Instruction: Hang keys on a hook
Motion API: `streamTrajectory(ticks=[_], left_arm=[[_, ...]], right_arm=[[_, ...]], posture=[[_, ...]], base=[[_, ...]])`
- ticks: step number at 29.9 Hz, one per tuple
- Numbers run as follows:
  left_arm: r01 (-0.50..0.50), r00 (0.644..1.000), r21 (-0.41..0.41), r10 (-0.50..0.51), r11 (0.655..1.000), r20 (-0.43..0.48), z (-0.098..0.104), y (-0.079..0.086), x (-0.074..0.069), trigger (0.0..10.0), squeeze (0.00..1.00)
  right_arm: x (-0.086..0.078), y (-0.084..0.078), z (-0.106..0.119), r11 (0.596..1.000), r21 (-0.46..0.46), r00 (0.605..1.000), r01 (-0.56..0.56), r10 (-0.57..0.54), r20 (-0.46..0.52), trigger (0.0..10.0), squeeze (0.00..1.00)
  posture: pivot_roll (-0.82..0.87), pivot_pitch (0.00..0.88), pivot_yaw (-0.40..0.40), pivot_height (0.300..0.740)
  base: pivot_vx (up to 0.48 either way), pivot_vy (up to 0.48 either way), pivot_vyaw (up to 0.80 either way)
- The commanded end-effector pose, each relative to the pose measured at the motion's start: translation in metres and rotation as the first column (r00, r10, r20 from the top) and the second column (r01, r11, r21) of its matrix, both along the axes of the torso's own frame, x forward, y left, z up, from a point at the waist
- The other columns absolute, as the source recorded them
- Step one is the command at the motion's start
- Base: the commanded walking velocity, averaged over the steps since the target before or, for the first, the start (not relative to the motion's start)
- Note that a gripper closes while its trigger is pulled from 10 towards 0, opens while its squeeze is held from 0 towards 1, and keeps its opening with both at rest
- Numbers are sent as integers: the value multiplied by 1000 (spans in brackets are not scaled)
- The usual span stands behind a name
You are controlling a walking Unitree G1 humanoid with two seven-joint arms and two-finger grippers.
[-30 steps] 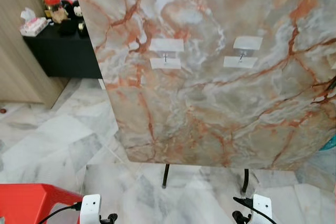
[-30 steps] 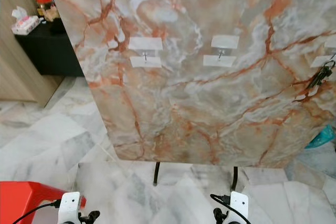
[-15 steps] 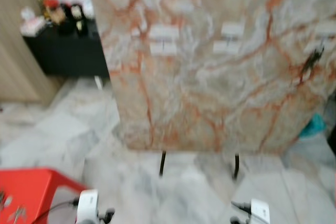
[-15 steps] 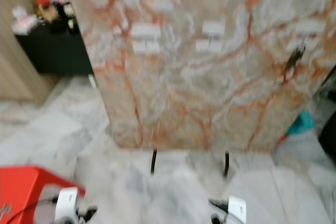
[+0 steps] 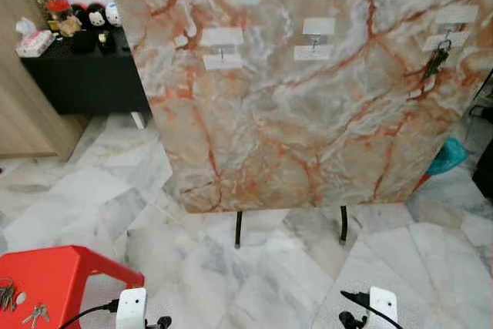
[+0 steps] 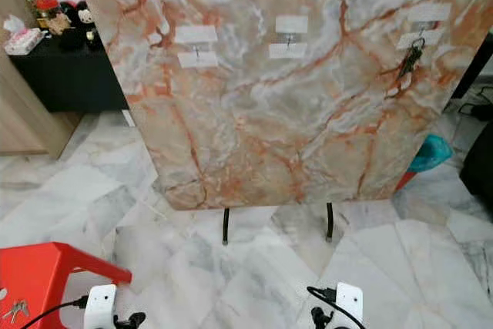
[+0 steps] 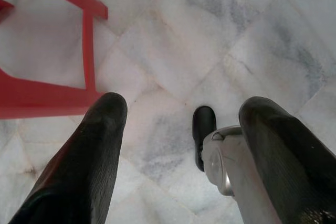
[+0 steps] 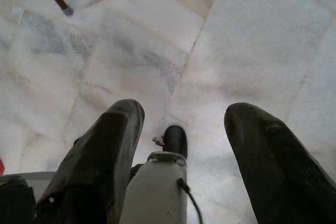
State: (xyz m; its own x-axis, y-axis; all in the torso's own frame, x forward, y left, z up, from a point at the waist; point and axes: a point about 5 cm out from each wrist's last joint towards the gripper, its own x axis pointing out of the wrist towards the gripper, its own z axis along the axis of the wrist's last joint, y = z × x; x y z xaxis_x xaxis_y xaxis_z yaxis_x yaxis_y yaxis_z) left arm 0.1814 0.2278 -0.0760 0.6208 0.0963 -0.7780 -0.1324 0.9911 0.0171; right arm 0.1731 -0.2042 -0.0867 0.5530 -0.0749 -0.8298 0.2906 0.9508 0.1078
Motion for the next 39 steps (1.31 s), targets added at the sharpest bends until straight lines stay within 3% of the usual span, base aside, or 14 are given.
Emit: streamTrajectory(ticks=[1,31,39], left_arm=[[-3,1000,4,3,1000,-15,-2,1,-4,10000,0],[16,999,36,-15,999,-44,-5,2,-10,10000,0],[6,999,23,-5,1000,-54,-6,1,-12,10000,0]], right_arm=[[-2,-1,-1,1000,-12,1000,-14,14,0,10000,0],[-9,-1,-3,996,-36,997,-79,78,-12,10000,0],[-7,3,-3,998,1,998,-60,60,-2,10000,0]], posture=[[58,37,13,740],[28,11,20,740],[33,0,15,740]], base=[[0,0,0],[0,0,773],[0,0,0]])
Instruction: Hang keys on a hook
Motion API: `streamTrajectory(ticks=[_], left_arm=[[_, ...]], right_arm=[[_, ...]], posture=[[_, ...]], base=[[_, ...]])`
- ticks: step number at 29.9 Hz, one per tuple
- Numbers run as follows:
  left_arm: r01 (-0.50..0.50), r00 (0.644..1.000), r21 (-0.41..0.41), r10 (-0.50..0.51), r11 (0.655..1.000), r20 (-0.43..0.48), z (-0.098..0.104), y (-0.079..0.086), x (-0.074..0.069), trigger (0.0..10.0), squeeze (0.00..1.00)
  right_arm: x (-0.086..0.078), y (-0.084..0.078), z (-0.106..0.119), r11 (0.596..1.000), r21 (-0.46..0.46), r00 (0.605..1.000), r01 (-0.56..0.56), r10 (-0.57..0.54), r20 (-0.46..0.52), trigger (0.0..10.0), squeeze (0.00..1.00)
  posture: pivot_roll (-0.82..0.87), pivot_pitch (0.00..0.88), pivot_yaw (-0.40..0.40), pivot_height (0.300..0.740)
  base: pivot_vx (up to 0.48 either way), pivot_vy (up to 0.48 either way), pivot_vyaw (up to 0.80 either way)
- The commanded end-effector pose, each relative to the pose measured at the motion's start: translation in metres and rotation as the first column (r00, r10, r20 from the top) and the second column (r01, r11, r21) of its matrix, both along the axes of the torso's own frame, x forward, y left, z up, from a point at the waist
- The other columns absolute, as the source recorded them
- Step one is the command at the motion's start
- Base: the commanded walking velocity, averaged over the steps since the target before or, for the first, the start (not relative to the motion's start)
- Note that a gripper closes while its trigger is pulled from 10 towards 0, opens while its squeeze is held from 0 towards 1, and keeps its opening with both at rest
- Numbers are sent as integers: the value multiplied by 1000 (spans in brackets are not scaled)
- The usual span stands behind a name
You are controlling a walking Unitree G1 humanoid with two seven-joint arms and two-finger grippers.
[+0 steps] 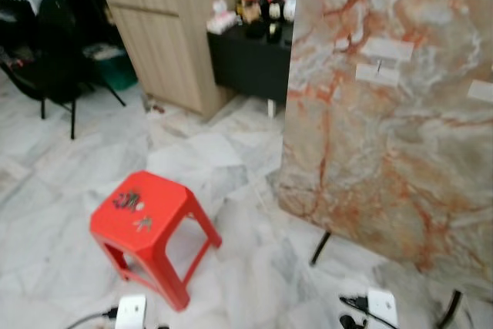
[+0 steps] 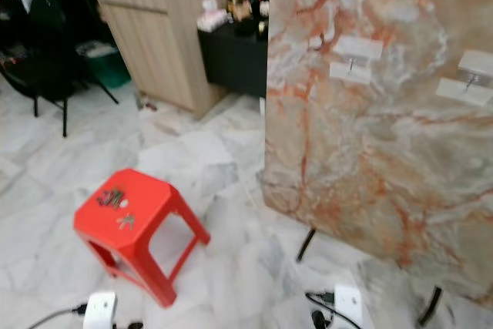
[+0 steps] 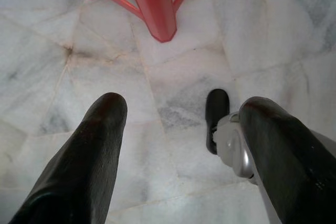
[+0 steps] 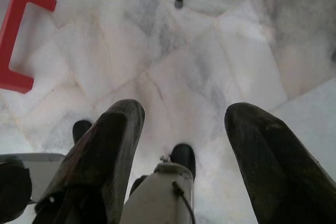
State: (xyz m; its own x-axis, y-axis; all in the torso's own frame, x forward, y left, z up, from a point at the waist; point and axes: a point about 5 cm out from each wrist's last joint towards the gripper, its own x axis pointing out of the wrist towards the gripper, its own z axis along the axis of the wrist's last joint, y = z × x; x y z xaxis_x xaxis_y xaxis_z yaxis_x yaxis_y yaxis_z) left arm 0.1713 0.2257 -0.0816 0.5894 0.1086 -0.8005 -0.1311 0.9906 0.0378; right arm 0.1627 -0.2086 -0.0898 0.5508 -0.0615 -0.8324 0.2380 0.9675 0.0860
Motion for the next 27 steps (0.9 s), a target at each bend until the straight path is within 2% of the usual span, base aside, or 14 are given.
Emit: streamTrajectory(ticks=[1,12,27], left_arm=[[4,1000,7,-4,1000,-15,0,3,-2,10000,0],[-2,1000,0,2,1000,-5,0,1,1,10000,0],[-17,1000,-1,17,1000,-4,1,4,2,10000,0]], right_arm=[[4,8,0,1000,24,1000,-5,5,6,10000,0],[13,5,5,1000,22,1000,-3,2,30,10000,0],[10,11,3,999,36,1000,-4,3,25,10000,0]], posture=[[33,0,15,740],[35,11,12,740],[42,39,19,740]], base=[[0,0,0],[0,267,0],[0,291,0]])
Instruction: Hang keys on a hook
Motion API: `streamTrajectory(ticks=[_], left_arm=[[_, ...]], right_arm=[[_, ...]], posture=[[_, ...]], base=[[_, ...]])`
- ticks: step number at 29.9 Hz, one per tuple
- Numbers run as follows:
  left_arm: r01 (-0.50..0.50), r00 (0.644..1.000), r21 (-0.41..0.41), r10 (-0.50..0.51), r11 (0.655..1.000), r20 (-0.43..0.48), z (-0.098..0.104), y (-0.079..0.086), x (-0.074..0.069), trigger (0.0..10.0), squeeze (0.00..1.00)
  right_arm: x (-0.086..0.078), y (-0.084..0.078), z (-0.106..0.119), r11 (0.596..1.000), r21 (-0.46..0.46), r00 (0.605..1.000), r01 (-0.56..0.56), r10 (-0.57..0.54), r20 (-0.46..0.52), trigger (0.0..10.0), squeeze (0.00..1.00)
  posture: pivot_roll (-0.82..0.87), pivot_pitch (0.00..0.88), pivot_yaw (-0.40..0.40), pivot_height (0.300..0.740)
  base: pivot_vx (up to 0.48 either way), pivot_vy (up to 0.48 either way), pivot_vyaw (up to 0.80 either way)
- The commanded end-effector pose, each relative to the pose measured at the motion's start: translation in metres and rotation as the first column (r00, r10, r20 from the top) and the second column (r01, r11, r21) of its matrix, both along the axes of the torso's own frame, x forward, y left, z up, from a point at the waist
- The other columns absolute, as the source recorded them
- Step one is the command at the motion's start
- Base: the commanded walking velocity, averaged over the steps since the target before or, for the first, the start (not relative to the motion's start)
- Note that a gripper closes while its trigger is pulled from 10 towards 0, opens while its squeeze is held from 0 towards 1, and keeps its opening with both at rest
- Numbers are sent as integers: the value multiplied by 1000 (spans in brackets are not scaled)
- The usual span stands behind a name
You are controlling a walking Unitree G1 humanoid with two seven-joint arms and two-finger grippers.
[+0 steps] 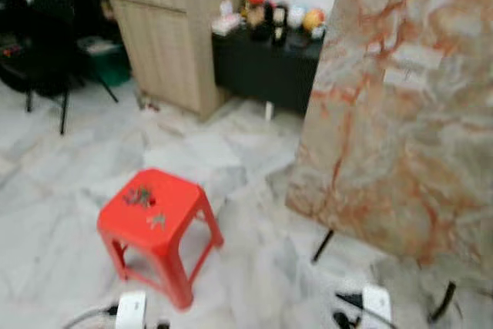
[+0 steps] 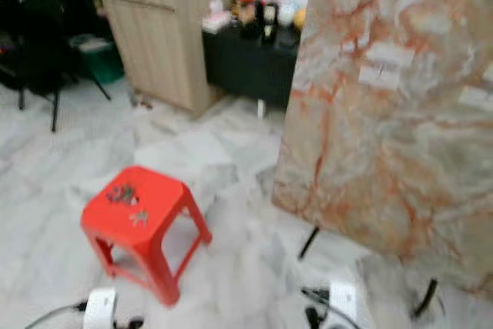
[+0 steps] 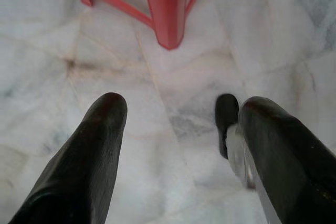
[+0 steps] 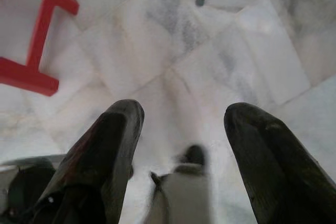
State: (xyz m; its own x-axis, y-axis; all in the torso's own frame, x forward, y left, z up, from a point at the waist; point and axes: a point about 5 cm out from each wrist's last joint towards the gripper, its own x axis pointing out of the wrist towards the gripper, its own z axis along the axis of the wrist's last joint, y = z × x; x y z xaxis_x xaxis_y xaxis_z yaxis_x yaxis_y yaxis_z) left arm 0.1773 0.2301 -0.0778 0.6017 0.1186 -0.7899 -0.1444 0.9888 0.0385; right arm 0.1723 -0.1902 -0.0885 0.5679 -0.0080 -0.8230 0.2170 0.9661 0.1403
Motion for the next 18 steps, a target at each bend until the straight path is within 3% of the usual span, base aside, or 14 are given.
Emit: streamTrajectory(ticks=[1,18], left_arm=[[-4,1000,-5,4,1000,-21,-2,-1,-4,10000,0],[-4,1000,-5,4,1000,-16,-2,0,-4,10000,0]], right_arm=[[1,-7,1,1000,-14,1000,19,-19,7,10000,0],[1,-7,2,1000,-14,1000,23,-23,8,10000,0]], posture=[[42,39,21,740],[48,45,22,740]], base=[[0,289,0],[0,292,0]])
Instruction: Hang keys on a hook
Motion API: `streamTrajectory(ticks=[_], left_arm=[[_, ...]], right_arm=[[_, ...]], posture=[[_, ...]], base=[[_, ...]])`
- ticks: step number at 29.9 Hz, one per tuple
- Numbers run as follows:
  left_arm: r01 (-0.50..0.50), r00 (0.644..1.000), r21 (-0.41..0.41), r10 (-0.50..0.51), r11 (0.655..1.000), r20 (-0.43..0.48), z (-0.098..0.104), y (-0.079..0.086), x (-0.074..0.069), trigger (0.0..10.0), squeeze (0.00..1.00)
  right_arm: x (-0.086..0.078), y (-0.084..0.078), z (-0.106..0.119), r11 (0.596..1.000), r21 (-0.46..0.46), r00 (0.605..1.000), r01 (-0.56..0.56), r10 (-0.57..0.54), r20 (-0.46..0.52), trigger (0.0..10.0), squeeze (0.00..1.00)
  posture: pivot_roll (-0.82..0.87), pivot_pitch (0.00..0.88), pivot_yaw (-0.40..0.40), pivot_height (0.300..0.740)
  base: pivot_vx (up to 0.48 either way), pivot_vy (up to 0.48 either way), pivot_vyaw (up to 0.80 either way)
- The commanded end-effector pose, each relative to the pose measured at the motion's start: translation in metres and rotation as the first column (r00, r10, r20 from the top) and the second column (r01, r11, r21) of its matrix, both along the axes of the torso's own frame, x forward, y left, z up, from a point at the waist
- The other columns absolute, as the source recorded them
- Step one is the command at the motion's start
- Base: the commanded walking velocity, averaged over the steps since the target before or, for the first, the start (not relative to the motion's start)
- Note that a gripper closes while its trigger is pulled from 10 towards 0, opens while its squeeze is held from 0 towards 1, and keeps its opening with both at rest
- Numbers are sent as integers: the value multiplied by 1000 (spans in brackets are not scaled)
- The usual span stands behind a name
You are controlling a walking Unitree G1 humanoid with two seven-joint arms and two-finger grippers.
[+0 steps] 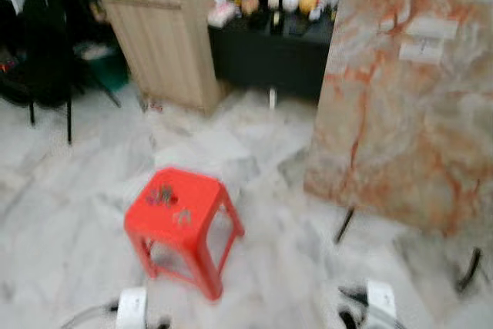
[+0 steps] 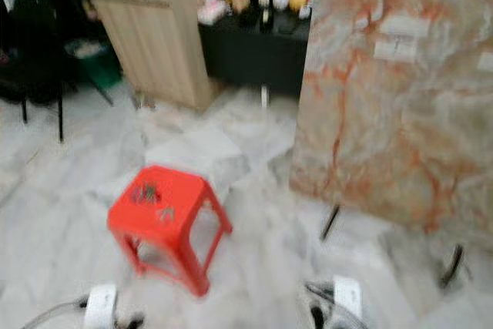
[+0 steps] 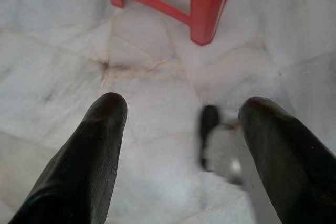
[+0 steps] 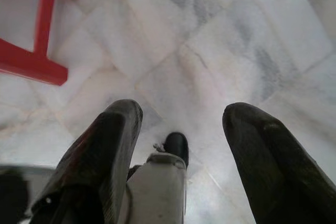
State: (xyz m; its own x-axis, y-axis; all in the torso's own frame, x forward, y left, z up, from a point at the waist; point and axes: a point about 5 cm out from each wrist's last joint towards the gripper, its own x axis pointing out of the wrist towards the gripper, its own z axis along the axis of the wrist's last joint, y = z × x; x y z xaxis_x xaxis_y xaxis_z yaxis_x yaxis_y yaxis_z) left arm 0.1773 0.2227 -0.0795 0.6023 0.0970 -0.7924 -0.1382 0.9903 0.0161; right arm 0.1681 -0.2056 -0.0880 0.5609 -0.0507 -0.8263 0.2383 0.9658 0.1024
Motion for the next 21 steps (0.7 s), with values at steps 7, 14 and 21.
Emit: streamTrajectory(ticks=[7,14,21], left_arm=[[-12,1000,18,13,1000,-16,0,8,-4,10000,0],[-13,1000,15,13,1000,-14,0,7,-4,10000,0],[-13,1000,14,13,1000,-14,0,6,-3,10000,0]], right_arm=[[5,8,1,1000,21,1000,-1,1,14,10000,0],[5,7,1,1000,18,1000,-1,0,14,10000,0],[7,6,2,1000,19,1000,11,-11,24,10000,0]], posture=[[48,51,20,740],[50,52,18,740],[50,53,18,740]], base=[[0,290,0],[0,291,0],[0,289,0]])
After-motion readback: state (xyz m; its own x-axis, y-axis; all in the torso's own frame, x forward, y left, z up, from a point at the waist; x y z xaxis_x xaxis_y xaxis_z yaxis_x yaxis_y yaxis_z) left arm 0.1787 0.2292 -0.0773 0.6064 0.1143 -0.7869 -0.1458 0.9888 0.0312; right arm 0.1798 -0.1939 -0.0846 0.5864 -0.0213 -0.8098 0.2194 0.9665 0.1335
